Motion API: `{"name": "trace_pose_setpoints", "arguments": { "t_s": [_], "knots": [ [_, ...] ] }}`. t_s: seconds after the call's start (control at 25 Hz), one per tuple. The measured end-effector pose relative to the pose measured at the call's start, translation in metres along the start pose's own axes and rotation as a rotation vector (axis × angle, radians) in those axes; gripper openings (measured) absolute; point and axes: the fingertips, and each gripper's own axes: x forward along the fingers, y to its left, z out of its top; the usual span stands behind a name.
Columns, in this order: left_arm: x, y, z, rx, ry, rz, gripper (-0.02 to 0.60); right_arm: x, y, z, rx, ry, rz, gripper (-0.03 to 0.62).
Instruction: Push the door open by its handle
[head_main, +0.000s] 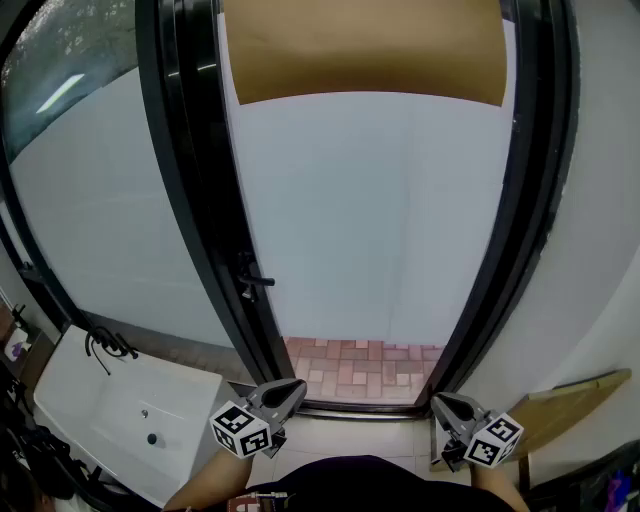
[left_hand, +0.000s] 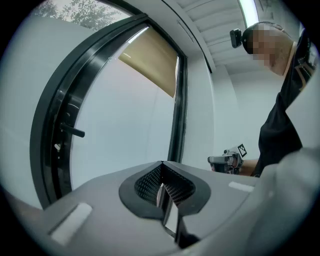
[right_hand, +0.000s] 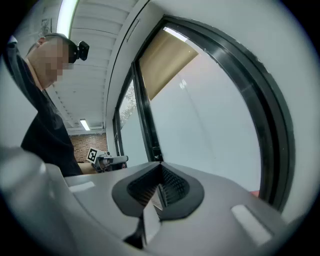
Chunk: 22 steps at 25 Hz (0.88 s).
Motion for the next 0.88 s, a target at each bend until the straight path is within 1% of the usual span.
{"name": "trace_pose_setpoints", "arguments": {
  "t_s": [0.12, 0.24, 0.36, 0.44, 0.56, 0.64, 0.72, 0.8, 0.88],
  "knots": [
    [0.022, -0.004, 0.009, 0.031, 0.004, 0.019, -0.002, -0.017, -0.015, 0.005, -0.027, 0.003, 0.004, 0.0],
    [0.035, -0.003, 0.016, 0.077, 0.02, 0.063, -0.002, -0.023, -0.025, 0.003, -0.071, 0.022, 0.03, 0.0],
    [0.041, 0.003, 0.02, 0.147, 0.044, 0.118, -0.002, -0.019, -0.031, -0.005, -0.104, 0.049, 0.078, 0.0],
    [0.044, 0.014, 0.024, 0.205, 0.06, 0.152, -0.002, -0.01, -0.037, -0.009, -0.101, 0.061, 0.099, 0.0],
    [0.041, 0.043, 0.036, 0.311, 0.081, 0.19, 0.002, 0.014, -0.04, -0.014, -0.085, 0.073, 0.112, 0.0],
    [0.039, 0.072, 0.047, 0.388, 0.085, 0.21, 0.005, 0.038, -0.038, -0.015, -0.089, 0.079, 0.113, 0.0],
    [0.041, 0.105, 0.057, 0.486, 0.089, 0.218, 0.023, 0.067, -0.037, -0.013, -0.11, 0.085, 0.101, 0.0],
    [0.048, 0.14, 0.065, 0.598, 0.112, 0.203, 0.073, 0.1, -0.038, -0.007, -0.13, 0.082, 0.077, 0.0],
    [0.057, 0.176, 0.07, 0.707, 0.172, 0.187, 0.137, 0.136, -0.033, 0.001, -0.135, 0.069, 0.065, 0.0]
  ]
}}
